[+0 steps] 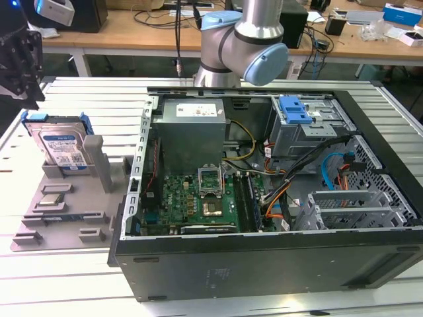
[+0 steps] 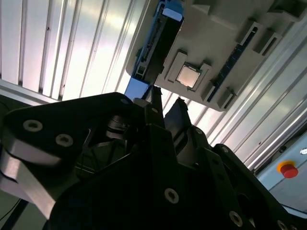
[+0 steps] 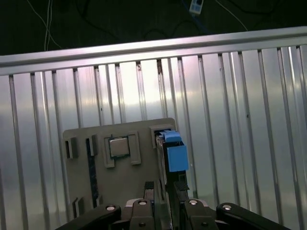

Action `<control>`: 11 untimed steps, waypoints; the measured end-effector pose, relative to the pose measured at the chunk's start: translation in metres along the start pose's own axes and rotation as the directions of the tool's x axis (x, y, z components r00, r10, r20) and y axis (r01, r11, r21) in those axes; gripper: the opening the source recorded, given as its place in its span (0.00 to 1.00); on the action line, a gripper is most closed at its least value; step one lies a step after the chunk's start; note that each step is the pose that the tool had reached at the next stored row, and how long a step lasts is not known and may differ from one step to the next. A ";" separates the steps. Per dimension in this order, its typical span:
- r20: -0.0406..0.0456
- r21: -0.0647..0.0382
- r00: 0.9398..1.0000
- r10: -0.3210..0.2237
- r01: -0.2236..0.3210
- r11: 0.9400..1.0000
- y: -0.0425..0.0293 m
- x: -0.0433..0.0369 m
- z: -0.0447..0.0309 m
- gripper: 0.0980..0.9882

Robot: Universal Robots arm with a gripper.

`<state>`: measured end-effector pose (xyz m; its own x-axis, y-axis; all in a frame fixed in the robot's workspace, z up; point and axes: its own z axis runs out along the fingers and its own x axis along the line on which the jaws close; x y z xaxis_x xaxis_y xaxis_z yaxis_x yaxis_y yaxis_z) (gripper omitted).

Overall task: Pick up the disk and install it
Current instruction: 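Pick up the disk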

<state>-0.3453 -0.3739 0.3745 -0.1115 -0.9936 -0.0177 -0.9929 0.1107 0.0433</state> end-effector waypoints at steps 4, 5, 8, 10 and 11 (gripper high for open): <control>-0.001 0.000 1.000 0.000 0.000 1.000 -0.0060 -0.0010 0.0121 0.23; -0.001 0.000 1.000 0.000 0.000 1.000 -0.0066 -0.0010 0.0169 0.23; -0.001 0.000 1.000 0.000 0.000 1.000 -0.0066 -0.0011 0.0227 0.23; -0.001 0.000 1.000 -0.001 0.001 1.000 -0.0053 -0.0021 0.0256 0.23; -0.001 0.000 1.000 -0.004 0.004 1.000 -0.0045 -0.0027 0.0265 0.23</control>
<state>-0.3417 -0.3712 0.3478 -0.1072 -0.9941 -0.0168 -0.9934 0.1064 0.0433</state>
